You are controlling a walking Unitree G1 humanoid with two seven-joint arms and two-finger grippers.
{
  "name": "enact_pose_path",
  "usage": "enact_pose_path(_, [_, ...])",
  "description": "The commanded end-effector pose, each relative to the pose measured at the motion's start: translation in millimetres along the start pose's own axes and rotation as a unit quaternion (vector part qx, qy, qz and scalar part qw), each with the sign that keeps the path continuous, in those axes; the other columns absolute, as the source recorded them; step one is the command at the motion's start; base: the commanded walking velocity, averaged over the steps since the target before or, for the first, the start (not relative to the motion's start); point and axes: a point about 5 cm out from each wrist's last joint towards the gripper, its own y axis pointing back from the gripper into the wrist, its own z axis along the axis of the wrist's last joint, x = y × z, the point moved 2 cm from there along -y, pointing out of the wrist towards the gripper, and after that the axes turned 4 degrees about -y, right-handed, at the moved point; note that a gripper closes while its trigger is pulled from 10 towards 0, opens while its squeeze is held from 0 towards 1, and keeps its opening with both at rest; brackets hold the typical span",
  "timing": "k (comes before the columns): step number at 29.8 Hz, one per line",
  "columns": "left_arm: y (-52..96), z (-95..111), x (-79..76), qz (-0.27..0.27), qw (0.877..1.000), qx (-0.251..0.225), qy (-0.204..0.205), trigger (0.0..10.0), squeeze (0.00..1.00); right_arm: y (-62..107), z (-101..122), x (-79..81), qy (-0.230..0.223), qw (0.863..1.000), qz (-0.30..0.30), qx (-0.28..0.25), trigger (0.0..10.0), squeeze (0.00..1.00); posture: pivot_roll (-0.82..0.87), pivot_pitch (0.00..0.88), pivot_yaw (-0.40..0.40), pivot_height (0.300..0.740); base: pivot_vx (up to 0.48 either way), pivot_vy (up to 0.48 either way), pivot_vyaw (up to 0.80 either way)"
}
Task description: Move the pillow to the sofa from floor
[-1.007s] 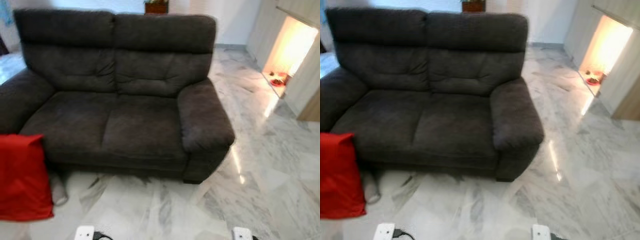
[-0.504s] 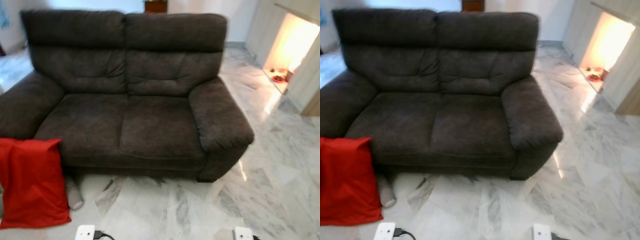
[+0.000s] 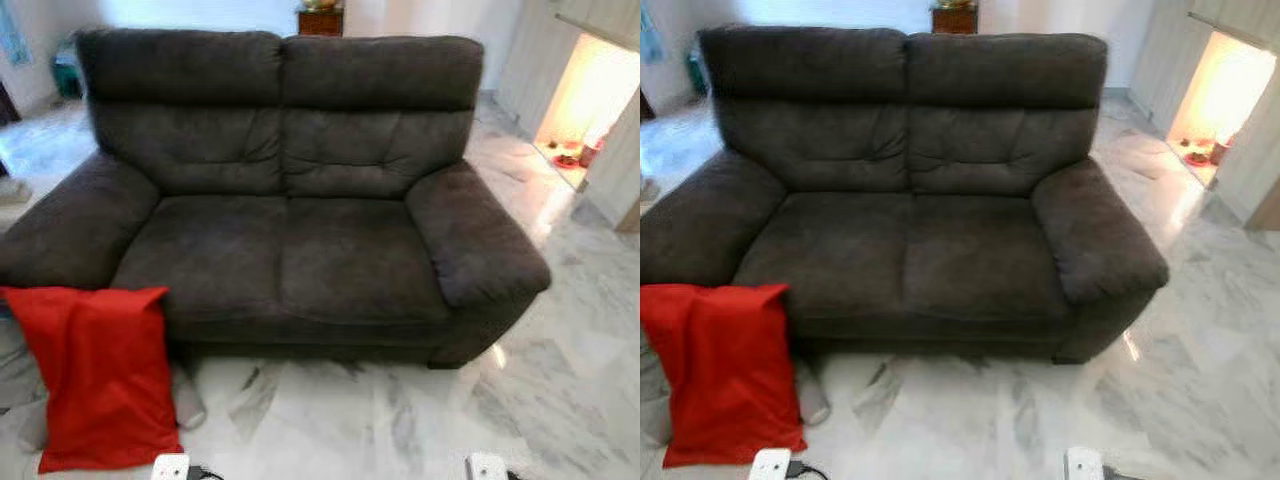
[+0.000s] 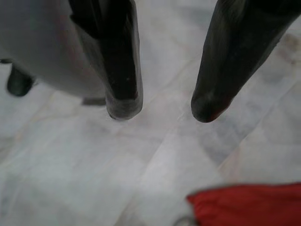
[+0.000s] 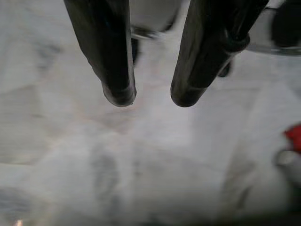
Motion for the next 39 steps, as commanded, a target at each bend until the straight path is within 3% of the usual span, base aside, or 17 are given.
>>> enact_pose_path(1, [0.1,-1.9,-3.8,-0.003,1.000,0.004,0.004,10.0,0.00,1.6,0.0,-7.8,0.003,1.000,-0.009,0.000,10.0,0.00,0.08,0.016,-0.014,0.740,0.000,0.442,0.00])
enact_pose_path(28, [0.5,-3.5,-2.2,-0.001,1.000,0.005,0.005,10.0,0.00,1.7,-0.8,-7.8,0.005,1.000,-0.009,0.002,10.0,0.00,0.08,0.021,-0.012,0.740,0.000,0.442,0.00])
enact_pose_path(39, [0.0,1.9,0.3,0.004,1.000,-0.008,0.003,10.0,0.00,1.5,-0.6,-7.1,0.005,1.000,-0.008,0.001,10.0,0.00,0.08,0.047,-0.011,0.740,0.000,0.051,0.00])
